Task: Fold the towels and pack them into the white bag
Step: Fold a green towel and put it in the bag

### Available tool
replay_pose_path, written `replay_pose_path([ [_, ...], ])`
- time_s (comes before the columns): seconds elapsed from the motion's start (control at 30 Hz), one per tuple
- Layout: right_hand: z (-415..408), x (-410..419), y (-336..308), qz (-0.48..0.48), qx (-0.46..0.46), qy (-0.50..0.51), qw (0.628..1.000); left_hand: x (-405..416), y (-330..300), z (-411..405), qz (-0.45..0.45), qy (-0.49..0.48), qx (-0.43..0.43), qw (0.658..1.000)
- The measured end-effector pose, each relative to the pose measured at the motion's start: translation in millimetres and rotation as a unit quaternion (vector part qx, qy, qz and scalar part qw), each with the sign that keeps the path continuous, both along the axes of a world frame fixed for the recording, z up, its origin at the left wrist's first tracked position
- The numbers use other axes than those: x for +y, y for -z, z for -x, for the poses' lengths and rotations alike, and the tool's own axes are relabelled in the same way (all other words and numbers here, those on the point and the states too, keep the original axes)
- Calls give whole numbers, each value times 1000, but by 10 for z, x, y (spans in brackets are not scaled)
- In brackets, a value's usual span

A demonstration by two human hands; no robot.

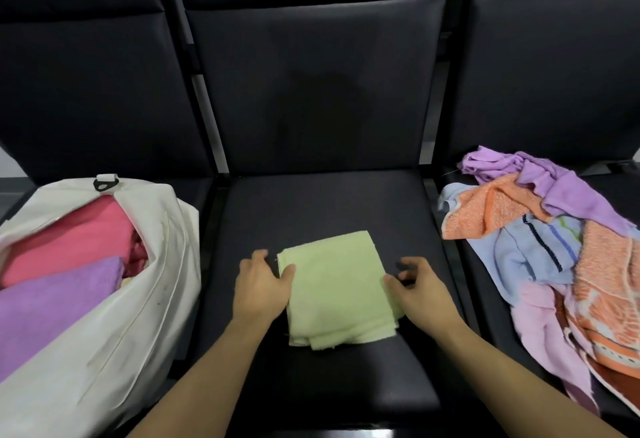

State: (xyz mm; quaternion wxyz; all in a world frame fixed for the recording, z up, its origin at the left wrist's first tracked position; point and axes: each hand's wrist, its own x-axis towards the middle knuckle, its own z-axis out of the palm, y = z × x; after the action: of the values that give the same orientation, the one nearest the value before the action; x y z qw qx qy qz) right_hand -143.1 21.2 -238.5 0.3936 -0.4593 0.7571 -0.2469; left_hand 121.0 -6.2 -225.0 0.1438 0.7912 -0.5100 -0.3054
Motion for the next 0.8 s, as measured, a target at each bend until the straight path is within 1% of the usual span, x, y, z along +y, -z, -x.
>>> replay_pose_path([
  [0.07, -27, -31, 16, -12, 6, -6, 1000, -14, 33, -1, -35, -8, -5, 999],
  [0.17, -100, -99, 57, -37, -2, 4, 999, 25, 83, 134, -78, -25, 44, 996],
  [0.23, -148, -110, 83, -47, 19, -26, 998, 67, 145, 213, -81, -17, 83, 993],
  [0.3, -220, -68, 78, -52, 69, -70, 994, 89, 191, 273, -80, -5, 140, 987],
  [0.37, -291, -3, 98, -54, 91, -87, 990, 90, 200, 312, -61, 12, 175, 983],
  [0.43, -327, 11, 130, -59, 72, -81, 992, 87, 167, 341, -29, 28, 172, 984],
  [0.5, -305, -47, 130, -66, 10, -63, 996, 77, 148, 354, -6, 36, 186, 982],
  [0.6, -290, -109, 50, -45, -87, -41, 994, 96, 132, 341, 7, 36, 208, 977],
  [0.7, -354, -108, -45, -16, -99, -36, 994, 102, 38, 298, 30, 21, 187, 982],
  [0.8, -443, -164, -220, 25, -95, -24, 995, 46, -190, 199, 73, -10, 198, 977],
])
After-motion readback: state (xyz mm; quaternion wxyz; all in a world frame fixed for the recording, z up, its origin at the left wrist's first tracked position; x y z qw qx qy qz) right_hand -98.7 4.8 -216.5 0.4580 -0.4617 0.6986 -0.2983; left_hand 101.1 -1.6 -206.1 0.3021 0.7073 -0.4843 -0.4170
